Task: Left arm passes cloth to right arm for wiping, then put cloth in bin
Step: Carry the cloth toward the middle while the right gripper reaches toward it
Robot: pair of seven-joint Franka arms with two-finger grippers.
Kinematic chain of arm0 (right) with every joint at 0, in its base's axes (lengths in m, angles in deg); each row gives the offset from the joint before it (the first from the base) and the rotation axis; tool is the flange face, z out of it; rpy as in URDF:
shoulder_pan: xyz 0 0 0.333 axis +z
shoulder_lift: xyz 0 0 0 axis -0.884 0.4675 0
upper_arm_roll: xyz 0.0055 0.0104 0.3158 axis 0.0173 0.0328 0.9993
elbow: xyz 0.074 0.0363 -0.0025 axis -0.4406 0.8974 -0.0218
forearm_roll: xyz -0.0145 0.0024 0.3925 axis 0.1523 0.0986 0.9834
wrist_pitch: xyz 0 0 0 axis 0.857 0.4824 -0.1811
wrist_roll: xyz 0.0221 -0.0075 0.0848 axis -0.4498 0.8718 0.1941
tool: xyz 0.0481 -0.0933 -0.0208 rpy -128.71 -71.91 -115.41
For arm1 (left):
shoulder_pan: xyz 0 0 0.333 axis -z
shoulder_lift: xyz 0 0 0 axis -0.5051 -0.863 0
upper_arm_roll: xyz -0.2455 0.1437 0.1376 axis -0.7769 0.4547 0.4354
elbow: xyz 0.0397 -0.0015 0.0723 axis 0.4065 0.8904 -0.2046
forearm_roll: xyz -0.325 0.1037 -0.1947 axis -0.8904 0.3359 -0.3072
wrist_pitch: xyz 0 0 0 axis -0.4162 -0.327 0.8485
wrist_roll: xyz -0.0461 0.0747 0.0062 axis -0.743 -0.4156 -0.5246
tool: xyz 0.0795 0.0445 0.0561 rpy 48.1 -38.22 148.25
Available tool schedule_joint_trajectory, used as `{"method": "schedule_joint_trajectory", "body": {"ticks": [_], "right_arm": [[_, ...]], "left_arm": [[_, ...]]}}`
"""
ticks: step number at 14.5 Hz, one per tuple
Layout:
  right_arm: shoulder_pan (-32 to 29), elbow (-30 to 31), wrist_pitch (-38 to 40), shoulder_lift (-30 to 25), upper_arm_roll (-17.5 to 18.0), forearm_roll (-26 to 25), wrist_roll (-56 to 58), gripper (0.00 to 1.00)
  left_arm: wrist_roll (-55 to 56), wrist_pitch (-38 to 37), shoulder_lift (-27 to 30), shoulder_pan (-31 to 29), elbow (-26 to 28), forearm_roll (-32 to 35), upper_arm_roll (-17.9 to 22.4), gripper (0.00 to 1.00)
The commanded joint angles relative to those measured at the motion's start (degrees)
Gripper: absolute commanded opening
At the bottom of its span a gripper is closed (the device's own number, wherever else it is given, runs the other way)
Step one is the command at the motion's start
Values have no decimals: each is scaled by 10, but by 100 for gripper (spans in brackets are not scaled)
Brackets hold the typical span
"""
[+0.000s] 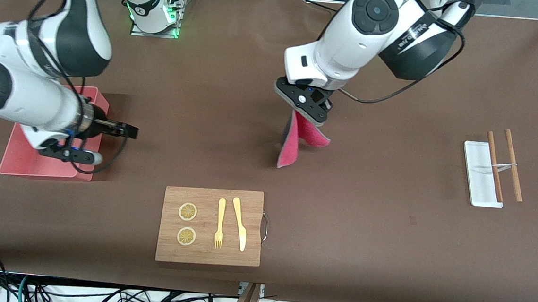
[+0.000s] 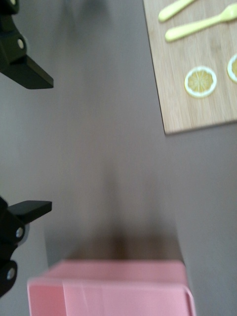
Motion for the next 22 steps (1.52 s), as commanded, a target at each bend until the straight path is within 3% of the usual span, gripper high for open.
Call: {"method": "schedule_joint_trajectory", "body": {"ticks": [1,6,9,12,16,22], "right_arm": [[16,-11,-21,21,-4,57,-63,100],[69,-12,-101,49,-4,75,-182,100],[94,-13,-152,64,-4,112,-227,100],[119,-14,-180,75,-4,122,-249,100],[159,-14,-187,82,-4,122,-253,100],[165,-11,-163,82,17,132,-251,100]], "left_arm": [[9,33,-15,27,-22,-25,5,0],[-1,72,-17,71,-24,-21,5,0],[6,72,-18,108,-33,-17,7,0],[1,72,-16,107,-51,-20,6,0],[8,71,-16,106,-67,-35,5,0],[9,70,-12,97,-68,-89,6,0]]}}
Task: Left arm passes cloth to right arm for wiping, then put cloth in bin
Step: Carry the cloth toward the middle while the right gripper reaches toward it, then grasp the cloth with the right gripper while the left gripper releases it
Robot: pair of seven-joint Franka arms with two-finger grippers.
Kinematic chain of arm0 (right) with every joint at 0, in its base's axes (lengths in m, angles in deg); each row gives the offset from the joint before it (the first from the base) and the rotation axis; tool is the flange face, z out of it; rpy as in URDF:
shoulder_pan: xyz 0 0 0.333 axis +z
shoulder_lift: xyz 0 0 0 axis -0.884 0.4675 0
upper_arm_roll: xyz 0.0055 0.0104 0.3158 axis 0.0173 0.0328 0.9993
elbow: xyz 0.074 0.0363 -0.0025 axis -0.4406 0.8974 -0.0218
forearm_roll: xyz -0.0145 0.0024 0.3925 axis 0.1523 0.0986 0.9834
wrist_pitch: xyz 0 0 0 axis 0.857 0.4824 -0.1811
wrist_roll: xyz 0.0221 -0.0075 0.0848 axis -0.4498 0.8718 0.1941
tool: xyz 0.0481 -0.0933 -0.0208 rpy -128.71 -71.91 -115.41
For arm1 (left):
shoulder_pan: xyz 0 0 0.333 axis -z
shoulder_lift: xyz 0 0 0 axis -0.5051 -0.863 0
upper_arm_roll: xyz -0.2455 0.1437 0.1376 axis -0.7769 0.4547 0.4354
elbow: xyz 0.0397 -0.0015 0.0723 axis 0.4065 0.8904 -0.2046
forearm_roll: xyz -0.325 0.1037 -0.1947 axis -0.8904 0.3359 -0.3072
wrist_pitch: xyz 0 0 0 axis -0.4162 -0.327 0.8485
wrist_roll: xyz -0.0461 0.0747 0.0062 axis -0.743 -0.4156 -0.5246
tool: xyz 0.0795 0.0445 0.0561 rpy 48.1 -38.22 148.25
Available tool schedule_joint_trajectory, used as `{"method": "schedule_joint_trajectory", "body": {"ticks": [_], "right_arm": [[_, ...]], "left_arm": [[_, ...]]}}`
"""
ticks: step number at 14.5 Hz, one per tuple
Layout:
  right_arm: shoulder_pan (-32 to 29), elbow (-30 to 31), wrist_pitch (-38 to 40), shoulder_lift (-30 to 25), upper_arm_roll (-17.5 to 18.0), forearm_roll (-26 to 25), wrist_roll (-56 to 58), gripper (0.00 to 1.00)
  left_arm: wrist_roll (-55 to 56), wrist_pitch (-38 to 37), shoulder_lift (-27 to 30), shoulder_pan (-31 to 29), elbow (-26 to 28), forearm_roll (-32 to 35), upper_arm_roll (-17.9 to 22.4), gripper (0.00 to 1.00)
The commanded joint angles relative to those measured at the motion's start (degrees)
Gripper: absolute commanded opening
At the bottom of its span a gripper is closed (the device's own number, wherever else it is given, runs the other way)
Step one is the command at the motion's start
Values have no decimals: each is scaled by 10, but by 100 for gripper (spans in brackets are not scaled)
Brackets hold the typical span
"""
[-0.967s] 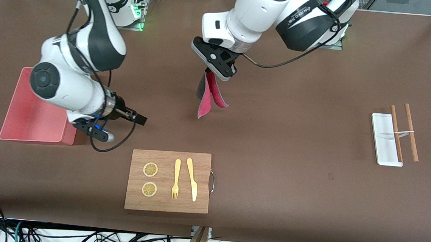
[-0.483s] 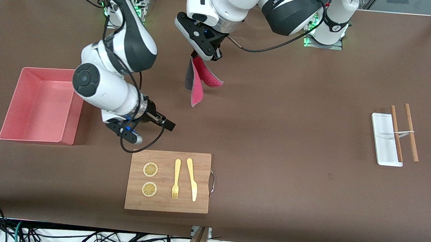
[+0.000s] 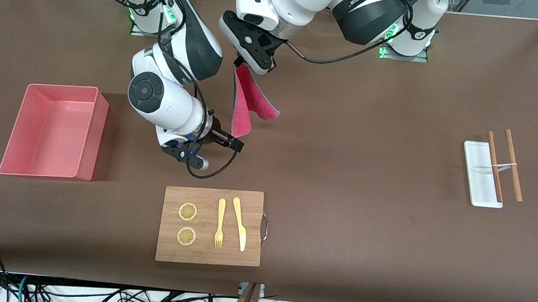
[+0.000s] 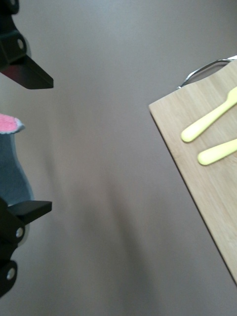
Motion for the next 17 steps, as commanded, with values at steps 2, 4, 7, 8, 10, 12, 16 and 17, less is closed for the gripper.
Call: {"method": "schedule_joint_trajectory", "body": {"ticks": [2,4,7,8,10,12,16,17], "right_arm": [[0,-12,42,7,12,30,-2,100],[-4,-12,70,5,12,61,1,79],[-8,-13,98,5,11,85,4,39],[-10,-13,104,5,10,96,5,39],[-11,-13,112,5,10,100,6,26],[-12,-13,125,6,10,114,19,0],[-13,-13,129,5,8,133,27,0],[-17,-14,129,5,7,132,27,0]], "left_arm": [[5,-10,-6,-3,-18,-19,0,0],[5,-10,-3,-3,-18,-19,0,0],[5,-11,-3,-3,-18,-19,0,0],[5,-11,-2,-3,-18,-19,0,0],[5,-11,-2,-3,-18,-18,0,0],[5,-11,-2,-3,-18,-18,0,0],[5,-11,-2,-3,-18,-18,0,0],[5,-12,-2,-3,-18,-18,0,0]]}}
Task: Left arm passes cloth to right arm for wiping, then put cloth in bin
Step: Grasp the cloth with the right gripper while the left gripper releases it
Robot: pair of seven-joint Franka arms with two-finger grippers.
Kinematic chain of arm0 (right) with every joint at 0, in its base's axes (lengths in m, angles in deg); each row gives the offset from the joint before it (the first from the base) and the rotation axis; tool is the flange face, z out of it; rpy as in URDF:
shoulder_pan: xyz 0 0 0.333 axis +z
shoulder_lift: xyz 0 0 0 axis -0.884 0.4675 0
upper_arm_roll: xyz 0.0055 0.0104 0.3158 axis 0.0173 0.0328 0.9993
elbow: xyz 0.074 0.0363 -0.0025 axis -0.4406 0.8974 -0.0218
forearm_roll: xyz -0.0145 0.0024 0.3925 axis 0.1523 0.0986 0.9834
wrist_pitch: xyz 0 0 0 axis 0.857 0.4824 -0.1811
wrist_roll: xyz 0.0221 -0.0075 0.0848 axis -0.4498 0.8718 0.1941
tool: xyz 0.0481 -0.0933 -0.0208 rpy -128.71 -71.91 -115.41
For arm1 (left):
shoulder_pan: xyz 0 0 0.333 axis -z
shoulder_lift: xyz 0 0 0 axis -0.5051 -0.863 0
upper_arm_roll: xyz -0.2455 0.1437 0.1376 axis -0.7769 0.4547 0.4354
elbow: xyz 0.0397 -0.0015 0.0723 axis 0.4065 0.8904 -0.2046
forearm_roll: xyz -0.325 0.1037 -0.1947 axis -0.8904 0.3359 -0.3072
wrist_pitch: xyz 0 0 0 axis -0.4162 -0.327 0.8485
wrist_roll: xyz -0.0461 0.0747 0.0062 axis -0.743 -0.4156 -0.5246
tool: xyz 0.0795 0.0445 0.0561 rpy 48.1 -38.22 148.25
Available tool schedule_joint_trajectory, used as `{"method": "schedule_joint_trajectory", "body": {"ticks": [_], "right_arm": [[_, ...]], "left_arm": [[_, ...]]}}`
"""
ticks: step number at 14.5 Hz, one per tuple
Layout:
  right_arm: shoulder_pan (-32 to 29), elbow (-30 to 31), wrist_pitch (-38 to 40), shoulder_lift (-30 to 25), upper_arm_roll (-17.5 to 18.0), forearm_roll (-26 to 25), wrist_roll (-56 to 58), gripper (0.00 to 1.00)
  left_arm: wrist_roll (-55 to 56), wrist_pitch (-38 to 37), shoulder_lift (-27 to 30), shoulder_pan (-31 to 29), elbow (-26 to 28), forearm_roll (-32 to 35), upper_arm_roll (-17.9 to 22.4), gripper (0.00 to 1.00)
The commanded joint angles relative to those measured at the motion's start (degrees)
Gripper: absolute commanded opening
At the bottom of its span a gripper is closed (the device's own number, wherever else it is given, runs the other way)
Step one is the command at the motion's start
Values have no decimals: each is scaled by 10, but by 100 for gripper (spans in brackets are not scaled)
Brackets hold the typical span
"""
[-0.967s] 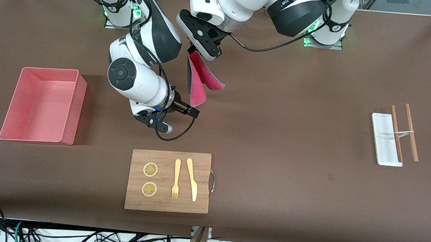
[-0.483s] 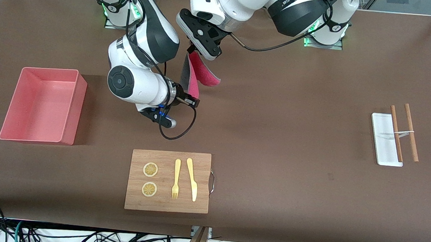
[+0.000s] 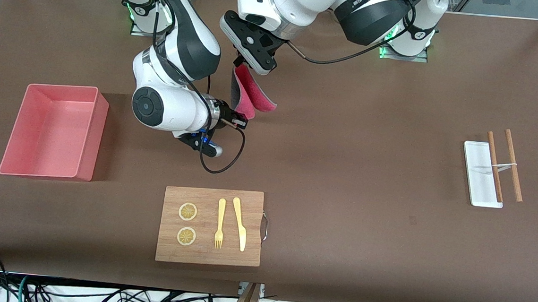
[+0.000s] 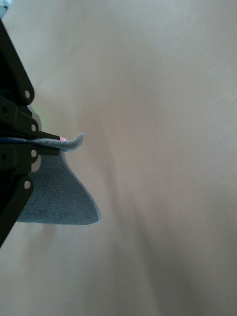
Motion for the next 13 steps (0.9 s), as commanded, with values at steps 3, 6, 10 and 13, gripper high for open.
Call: {"method": "schedule_joint_trajectory", "body": {"ticks": [3,6,10,13], "right_arm": [[-24,-16,14,3,-1,9,16,0],[-49,-23,33,-1,-3,6,47,0],[-91,-73,109,-1,-4,-42,81,0],[-115,-103,158,-2,-5,-98,131,0]], "left_arm": [[6,-11,-1,-2,-13,-12,-1,100],[5,-20,10,-10,-12,-11,-1,100],[5,-95,30,-39,-13,-10,-2,100],[4,-170,59,-83,-13,-5,-2,100]]}}
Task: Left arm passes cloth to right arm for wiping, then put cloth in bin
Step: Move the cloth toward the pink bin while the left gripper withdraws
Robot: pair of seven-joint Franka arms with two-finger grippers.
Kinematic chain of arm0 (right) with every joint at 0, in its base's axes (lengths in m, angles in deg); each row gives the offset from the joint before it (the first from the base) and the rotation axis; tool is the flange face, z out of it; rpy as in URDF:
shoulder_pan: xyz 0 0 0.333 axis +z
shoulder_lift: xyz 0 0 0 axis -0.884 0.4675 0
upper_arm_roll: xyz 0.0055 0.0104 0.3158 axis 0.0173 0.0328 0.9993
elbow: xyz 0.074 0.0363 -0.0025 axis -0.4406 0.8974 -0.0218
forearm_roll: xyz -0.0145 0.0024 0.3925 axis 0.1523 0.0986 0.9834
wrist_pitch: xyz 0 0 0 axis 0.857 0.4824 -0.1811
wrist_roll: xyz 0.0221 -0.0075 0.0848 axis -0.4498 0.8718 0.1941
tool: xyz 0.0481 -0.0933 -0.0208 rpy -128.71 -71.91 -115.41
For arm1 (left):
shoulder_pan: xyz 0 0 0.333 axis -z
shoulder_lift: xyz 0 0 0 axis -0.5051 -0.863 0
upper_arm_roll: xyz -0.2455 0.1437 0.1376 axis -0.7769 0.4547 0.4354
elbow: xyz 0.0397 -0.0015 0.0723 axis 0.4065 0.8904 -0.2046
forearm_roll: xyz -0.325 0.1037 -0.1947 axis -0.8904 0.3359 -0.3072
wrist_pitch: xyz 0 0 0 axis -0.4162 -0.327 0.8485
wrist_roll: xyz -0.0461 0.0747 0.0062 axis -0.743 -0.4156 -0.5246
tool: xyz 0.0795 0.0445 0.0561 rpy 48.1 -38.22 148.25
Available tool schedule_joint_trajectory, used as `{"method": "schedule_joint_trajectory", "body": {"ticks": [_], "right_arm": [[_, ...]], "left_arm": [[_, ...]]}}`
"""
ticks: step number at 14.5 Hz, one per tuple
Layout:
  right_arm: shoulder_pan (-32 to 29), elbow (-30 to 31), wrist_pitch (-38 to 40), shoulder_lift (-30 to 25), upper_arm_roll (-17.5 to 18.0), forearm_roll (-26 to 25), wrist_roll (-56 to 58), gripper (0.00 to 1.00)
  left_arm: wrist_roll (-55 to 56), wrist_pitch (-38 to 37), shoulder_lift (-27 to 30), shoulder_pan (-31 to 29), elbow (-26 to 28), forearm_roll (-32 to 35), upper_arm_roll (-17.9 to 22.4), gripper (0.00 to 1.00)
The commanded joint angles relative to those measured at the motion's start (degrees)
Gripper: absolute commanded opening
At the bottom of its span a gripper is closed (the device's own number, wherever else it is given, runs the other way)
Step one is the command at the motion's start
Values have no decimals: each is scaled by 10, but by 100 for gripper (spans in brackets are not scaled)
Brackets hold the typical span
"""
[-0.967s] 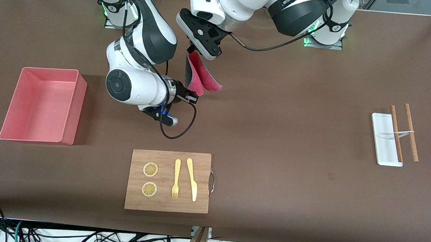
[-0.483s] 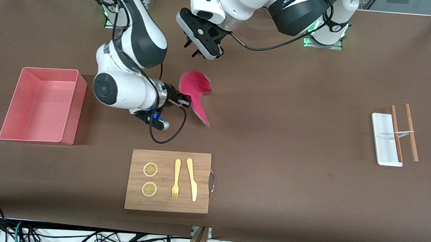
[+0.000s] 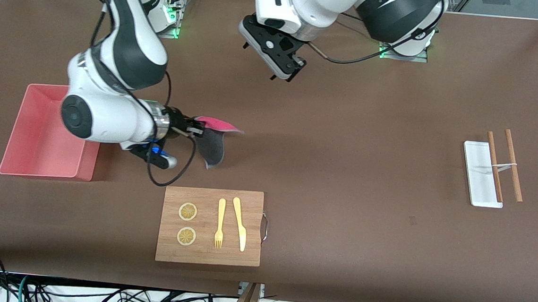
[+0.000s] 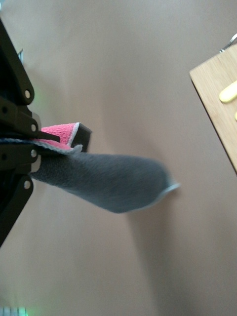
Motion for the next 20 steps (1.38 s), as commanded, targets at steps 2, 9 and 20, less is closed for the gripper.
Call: {"method": "schedule_joint_trajectory", "body": {"ticks": [2,9,20], "right_arm": [[-20,-33,54,1,4,-79,58,0],[-40,24,111,-6,11,-209,117,0],[-39,154,-17,16,11,-321,164,0]], "left_arm": [[-1,-126,46,-66,0,3,2,100],[-80,-254,59,-195,8,108,3,100],[-148,-87,170,-120,165,107,265,100]]}}
